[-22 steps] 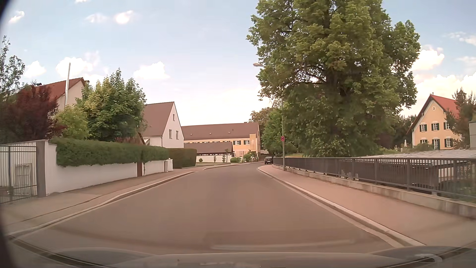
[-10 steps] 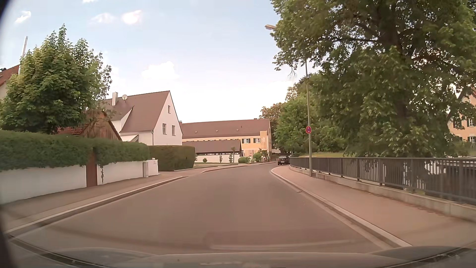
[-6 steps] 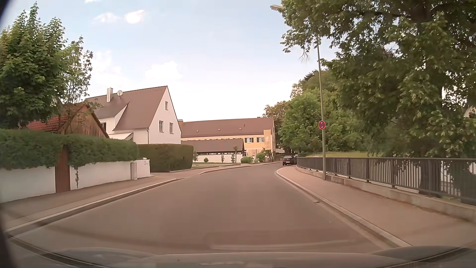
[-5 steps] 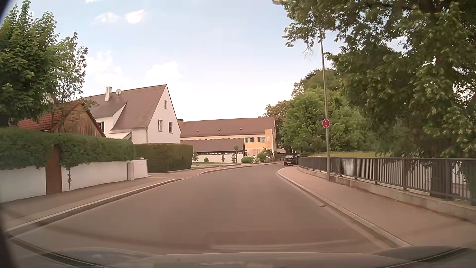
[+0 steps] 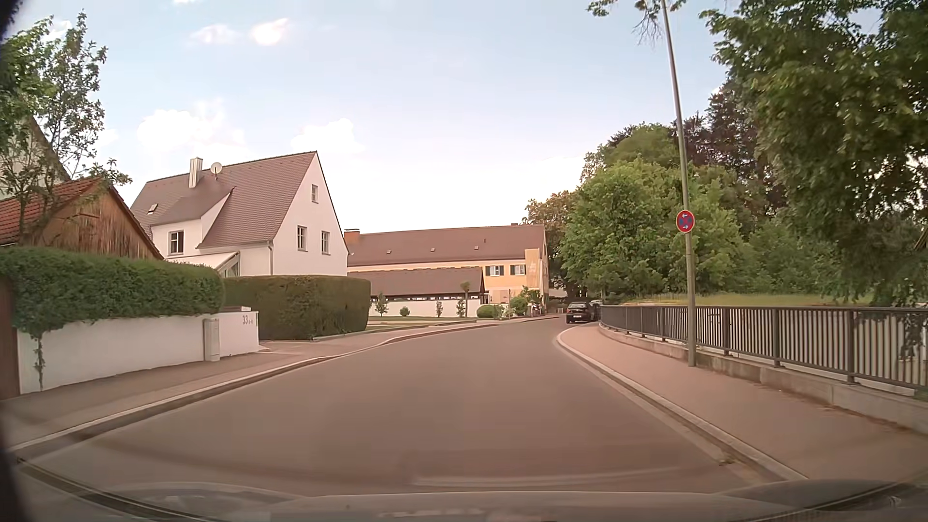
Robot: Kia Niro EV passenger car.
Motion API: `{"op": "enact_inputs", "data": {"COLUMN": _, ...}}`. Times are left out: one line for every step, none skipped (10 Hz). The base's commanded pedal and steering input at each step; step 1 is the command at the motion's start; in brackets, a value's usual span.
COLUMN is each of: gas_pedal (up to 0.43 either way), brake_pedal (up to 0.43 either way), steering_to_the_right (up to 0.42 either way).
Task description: Follow the waypoints while adhering to traffic rules and regulations
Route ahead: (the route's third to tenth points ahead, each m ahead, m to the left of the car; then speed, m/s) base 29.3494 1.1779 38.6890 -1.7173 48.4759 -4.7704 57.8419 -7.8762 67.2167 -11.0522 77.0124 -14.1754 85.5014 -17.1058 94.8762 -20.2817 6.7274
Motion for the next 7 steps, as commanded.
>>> {"op": "enact_inputs", "data": {"gas_pedal": 0.000, "brake_pedal": 0.018, "steering_to_the_right": -0.015}}
{"op": "enact_inputs", "data": {"gas_pedal": 0.000, "brake_pedal": 0.018, "steering_to_the_right": -0.015}}
{"op": "enact_inputs", "data": {"gas_pedal": 0.000, "brake_pedal": 0.018, "steering_to_the_right": -0.015}}
{"op": "enact_inputs", "data": {"gas_pedal": 0.000, "brake_pedal": 0.018, "steering_to_the_right": -0.015}}
{"op": "enact_inputs", "data": {"gas_pedal": 0.000, "brake_pedal": 0.018, "steering_to_the_right": -0.015}}
{"op": "enact_inputs", "data": {"gas_pedal": 0.000, "brake_pedal": 0.018, "steering_to_the_right": -0.014}}
{"op": "enact_inputs", "data": {"gas_pedal": 0.000, "brake_pedal": 0.018, "steering_to_the_right": -0.012}}
